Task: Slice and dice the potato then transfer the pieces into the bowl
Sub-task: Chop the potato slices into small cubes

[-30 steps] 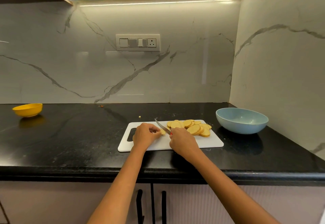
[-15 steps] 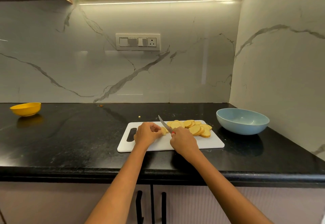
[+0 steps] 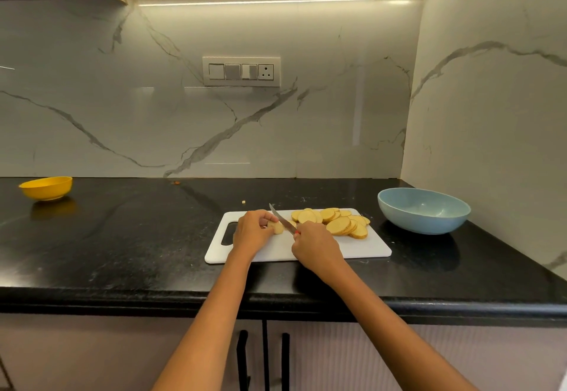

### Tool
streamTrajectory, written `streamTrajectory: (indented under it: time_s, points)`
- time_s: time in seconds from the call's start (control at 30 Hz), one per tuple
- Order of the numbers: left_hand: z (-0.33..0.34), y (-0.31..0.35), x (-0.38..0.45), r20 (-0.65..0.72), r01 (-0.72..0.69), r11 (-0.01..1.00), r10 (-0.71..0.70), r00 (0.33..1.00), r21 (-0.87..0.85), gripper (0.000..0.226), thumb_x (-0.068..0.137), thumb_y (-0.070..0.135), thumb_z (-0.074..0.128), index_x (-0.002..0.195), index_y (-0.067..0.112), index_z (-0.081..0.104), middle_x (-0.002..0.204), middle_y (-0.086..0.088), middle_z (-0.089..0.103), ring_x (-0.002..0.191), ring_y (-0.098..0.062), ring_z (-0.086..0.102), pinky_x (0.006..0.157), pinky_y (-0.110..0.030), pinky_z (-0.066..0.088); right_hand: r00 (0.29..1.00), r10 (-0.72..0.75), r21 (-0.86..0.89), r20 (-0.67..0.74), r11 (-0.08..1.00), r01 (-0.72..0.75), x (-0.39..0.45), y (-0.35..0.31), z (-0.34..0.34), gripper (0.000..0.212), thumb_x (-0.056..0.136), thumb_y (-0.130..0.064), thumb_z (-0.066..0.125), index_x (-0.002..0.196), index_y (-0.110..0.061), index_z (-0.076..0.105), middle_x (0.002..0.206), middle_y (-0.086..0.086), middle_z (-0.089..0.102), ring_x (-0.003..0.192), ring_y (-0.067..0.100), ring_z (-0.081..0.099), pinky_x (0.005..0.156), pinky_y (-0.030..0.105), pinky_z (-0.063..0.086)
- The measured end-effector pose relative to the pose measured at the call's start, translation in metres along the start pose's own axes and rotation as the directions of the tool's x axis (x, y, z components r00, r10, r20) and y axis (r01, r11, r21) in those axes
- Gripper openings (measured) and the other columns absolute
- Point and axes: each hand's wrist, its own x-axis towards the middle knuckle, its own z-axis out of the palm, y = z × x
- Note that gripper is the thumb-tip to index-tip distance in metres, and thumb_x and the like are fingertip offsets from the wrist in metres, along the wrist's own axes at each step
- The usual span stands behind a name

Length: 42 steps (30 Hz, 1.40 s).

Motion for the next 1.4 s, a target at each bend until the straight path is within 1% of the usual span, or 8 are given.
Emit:
streamTrajectory:
  time_s: [0.27,0.4,0.53,0.63,0.9,1.1,1.3,1.4]
  points:
    - [0.004,-0.001,0.004,-0.119,0.033,0.996,-0.022,0.993,0.088,0.019,0.086,0.015,0.065,0.105,0.011,0.063,0.105,-0.011,0.068,0.097,-0.024,0.061,0.071,-0.026,0.039,0.998,0.018,-0.029,0.061,0.999,-0.016,0.000,-0.006,-0.005,0.021,0.093,-0.015,0.050,0.109,-0.006,0.060,0.091,0.006,0.059,0.078,0.016,0.053,0.069,0.025,0.046]
    - [0.004,-0.001,0.007,-0.139,0.057,0.995,-0.045,0.989,0.085,0.018,0.088,0.011,0.060,0.105,0.015,0.065,0.109,-0.010,0.067,0.102,-0.024,0.060,0.072,-0.026,0.038,0.995,0.018,-0.050,0.095,0.999,-0.014,-0.003,-0.009,-0.008,0.020,0.093,-0.015,0.052,0.108,-0.006,0.060,0.086,0.004,0.054,0.076,0.015,0.052,0.067,0.024,0.043]
    - [0.003,-0.001,0.008,-0.086,0.059,0.996,-0.054,0.995,0.059,0.020,0.087,0.012,0.062,0.106,0.018,0.069,0.111,-0.005,0.068,0.107,-0.023,0.059,0.077,-0.028,0.040,0.996,0.017,-0.066,0.083,0.998,-0.011,-0.009,-0.011,-0.010,0.019,0.092,-0.015,0.051,0.107,-0.007,0.059,0.089,0.005,0.056,0.080,0.017,0.053,0.073,0.027,0.046]
    - [0.003,-0.002,0.007,-0.092,0.069,0.997,-0.067,0.993,0.016,0.019,0.084,0.013,0.066,0.102,0.019,0.070,0.106,-0.005,0.070,0.105,-0.022,0.061,0.079,-0.030,0.044,0.999,0.010,-0.070,0.046,0.998,-0.007,-0.014,-0.013,-0.011,0.019,0.092,-0.015,0.050,0.108,-0.006,0.057,0.098,0.008,0.059,0.081,0.018,0.051,0.072,0.028,0.046]
    - [0.004,-0.003,0.006,-0.138,0.087,0.996,-0.086,0.987,0.004,0.019,0.079,0.018,0.072,0.098,0.017,0.072,0.099,-0.003,0.072,0.096,-0.018,0.064,0.077,-0.030,0.049,0.999,-0.047,-0.152,-0.002,0.987,0.046,-0.021,-0.024,-0.010,0.019,0.093,-0.012,0.049,0.109,-0.006,0.057,0.098,0.008,0.060,0.077,0.017,0.047,0.068,0.025,0.039]
    - [0.001,-0.003,0.009,-0.089,0.113,0.994,-0.112,0.990,0.005,0.018,0.081,0.021,0.072,0.098,0.018,0.073,0.102,-0.002,0.071,0.100,-0.019,0.062,0.077,-0.029,0.046,0.997,-0.071,-0.223,0.016,0.972,0.073,-0.022,-0.026,-0.010,0.023,0.094,-0.011,0.048,0.116,-0.008,0.055,0.109,0.009,0.062,0.097,0.022,0.060,0.073,0.025,0.042]
    - [-0.001,-0.002,0.009,-0.068,0.123,0.992,-0.123,0.990,-0.006,0.018,0.080,0.023,0.072,0.097,0.018,0.074,0.098,-0.002,0.072,0.096,-0.018,0.063,0.073,-0.028,0.046,0.995,-0.079,-0.261,0.060,0.961,0.092,-0.012,-0.033,-0.012,0.023,0.094,-0.013,0.050,0.116,-0.008,0.055,0.107,0.009,0.062,0.080,0.016,0.051,0.072,0.025,0.043]
    - [0.000,-0.001,0.007,-0.093,0.132,0.991,-0.131,0.987,0.000,0.016,0.079,0.023,0.071,0.094,0.020,0.074,0.097,0.001,0.072,0.096,-0.017,0.063,0.070,-0.025,0.042,0.994,-0.068,-0.260,0.081,0.962,0.087,-0.009,-0.036,-0.010,0.022,0.094,-0.013,0.051,0.115,-0.009,0.055,0.106,0.008,0.062,0.079,0.016,0.052,0.070,0.024,0.042]
